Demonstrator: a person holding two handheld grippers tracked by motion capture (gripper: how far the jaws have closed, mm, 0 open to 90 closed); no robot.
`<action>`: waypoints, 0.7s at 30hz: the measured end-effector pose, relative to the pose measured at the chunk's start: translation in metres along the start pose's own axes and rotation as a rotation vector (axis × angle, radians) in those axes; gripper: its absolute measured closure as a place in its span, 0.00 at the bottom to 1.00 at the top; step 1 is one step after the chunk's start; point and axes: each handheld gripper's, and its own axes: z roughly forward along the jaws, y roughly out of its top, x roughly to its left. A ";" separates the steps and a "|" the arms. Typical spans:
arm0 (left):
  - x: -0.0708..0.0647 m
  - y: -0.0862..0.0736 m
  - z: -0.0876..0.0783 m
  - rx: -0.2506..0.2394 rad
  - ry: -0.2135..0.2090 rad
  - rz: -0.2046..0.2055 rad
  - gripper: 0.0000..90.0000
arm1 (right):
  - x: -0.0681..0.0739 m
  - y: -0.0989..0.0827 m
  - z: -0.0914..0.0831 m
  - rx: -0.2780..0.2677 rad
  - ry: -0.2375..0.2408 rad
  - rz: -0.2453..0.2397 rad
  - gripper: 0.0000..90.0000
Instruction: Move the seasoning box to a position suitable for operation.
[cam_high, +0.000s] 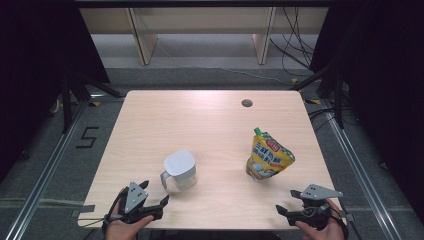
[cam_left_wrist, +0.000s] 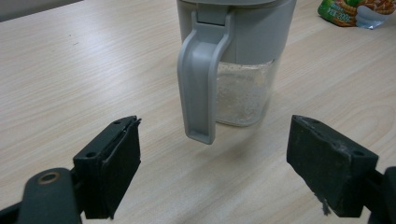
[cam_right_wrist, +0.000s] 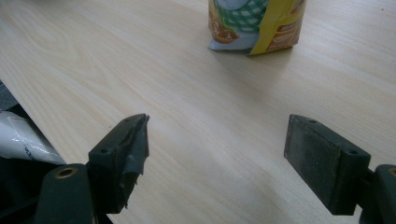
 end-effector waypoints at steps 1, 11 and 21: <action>0.000 0.000 0.000 0.003 0.004 -0.005 0.19 | 0.000 0.000 0.000 0.003 0.001 0.002 0.26; 0.000 0.000 0.001 0.002 0.008 0.005 0.20 | -0.001 0.000 0.000 -0.006 0.000 -0.004 0.26; 0.000 0.001 0.000 0.000 0.015 0.000 0.21 | -0.001 0.000 0.000 -0.005 -0.001 -0.009 0.26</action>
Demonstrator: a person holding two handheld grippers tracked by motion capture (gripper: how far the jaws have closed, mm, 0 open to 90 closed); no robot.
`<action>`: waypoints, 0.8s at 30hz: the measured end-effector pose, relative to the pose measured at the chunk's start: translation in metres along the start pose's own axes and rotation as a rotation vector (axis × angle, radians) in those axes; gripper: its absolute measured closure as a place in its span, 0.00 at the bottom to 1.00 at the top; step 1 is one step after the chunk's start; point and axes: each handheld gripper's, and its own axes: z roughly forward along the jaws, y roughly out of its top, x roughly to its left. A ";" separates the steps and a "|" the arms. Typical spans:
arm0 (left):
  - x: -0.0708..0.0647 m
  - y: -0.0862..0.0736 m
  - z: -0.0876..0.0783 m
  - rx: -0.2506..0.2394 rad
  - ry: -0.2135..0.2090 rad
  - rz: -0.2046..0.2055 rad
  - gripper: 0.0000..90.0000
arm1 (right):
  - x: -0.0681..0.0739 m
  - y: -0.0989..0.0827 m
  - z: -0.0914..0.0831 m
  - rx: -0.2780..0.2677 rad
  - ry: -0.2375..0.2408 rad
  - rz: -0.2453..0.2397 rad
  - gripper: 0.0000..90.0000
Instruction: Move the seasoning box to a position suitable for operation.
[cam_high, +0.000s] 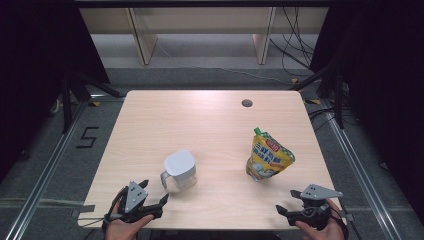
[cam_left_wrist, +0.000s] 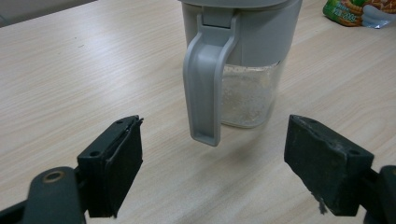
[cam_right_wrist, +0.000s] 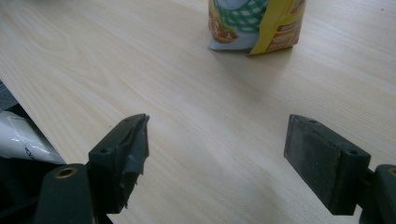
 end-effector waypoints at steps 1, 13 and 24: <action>0.000 0.000 0.000 0.000 0.002 0.000 0.21 | 0.000 0.000 0.000 0.000 0.000 0.000 0.26; 0.004 0.004 0.000 -0.022 0.005 -0.017 0.24 | 0.001 0.000 0.000 0.008 0.002 0.010 0.26; 0.009 0.010 0.013 -0.030 -0.009 0.008 0.40 | 0.000 0.000 0.000 0.013 0.000 0.015 0.26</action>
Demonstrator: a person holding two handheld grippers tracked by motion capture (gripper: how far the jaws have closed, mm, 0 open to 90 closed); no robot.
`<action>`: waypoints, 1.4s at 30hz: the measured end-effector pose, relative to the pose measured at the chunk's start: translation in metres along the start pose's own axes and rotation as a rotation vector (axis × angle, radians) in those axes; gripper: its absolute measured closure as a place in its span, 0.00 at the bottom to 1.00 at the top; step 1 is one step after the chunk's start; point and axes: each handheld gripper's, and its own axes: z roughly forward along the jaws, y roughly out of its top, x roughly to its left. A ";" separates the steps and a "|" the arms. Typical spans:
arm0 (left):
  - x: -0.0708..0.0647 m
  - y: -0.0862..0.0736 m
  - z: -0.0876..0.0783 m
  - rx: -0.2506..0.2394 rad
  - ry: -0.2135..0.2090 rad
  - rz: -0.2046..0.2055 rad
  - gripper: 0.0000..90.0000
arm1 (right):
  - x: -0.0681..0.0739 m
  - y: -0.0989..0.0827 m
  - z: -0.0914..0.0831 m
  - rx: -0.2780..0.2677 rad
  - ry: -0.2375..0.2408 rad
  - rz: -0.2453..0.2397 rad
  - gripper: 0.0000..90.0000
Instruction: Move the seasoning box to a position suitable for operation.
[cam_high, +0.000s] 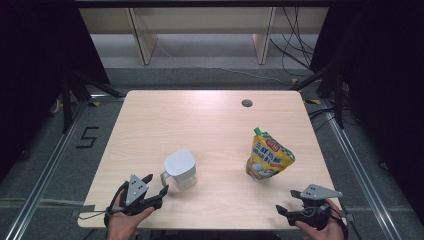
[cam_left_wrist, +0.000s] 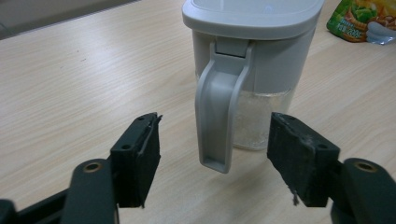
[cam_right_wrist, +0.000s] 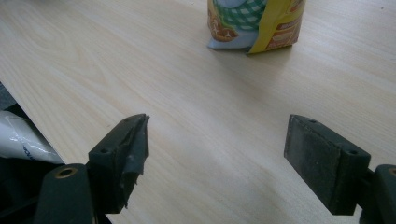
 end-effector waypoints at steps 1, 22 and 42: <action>0.002 0.000 0.000 0.010 0.008 0.014 0.42 | 0.000 0.000 0.000 -0.003 -0.003 0.001 0.26; 0.008 0.003 0.023 0.004 -0.058 0.064 0.66 | -0.001 -0.001 0.000 -0.001 0.001 0.008 0.26; 0.006 0.006 0.029 0.003 -0.162 0.044 0.76 | 0.000 -0.001 -0.001 -0.003 -0.006 0.016 0.26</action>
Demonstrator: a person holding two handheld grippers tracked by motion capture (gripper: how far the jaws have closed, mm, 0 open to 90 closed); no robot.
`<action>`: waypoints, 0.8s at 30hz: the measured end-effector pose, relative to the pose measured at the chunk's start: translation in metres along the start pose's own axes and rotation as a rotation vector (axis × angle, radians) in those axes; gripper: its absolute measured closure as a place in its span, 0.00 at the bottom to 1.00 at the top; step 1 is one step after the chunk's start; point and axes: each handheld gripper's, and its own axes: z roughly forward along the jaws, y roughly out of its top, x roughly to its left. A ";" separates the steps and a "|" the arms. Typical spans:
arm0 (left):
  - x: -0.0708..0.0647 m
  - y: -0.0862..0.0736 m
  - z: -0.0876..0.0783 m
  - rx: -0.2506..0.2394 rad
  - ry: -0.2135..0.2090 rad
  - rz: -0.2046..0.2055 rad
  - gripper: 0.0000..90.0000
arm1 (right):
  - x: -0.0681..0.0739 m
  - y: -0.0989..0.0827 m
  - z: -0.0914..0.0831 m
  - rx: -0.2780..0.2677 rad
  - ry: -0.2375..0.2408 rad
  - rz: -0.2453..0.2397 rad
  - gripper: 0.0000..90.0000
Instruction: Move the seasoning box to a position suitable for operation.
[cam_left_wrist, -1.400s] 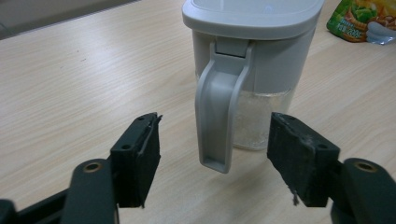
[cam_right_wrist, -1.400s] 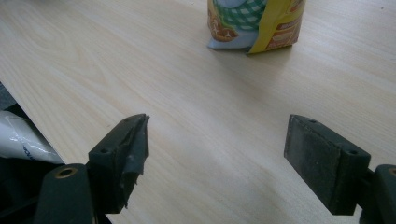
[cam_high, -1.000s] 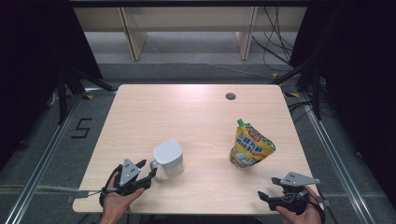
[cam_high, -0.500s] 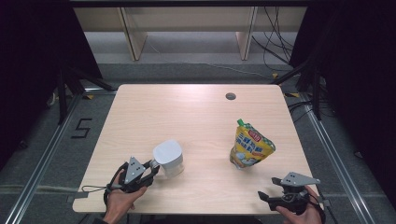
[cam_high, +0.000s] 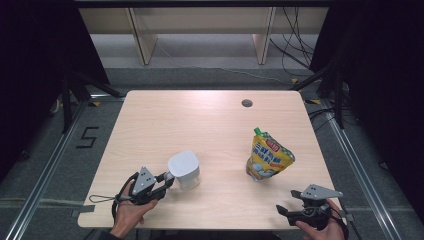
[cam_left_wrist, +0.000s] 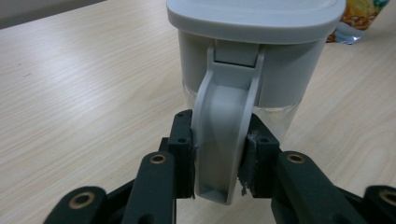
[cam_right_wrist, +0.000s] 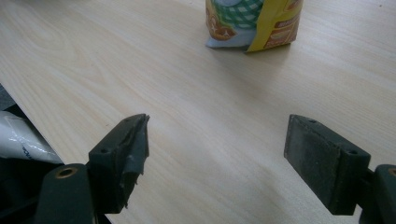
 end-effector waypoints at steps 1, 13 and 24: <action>-0.001 0.000 0.001 -0.007 -0.008 0.003 0.76 | 0.000 0.000 0.000 0.000 -0.001 0.000 0.26; -0.001 0.002 0.004 -0.006 -0.065 0.040 0.76 | 0.000 0.000 0.000 -0.001 0.000 0.001 0.26; -0.009 0.004 0.007 -0.012 -0.106 0.074 0.76 | 0.000 0.000 0.000 0.000 -0.003 0.003 0.26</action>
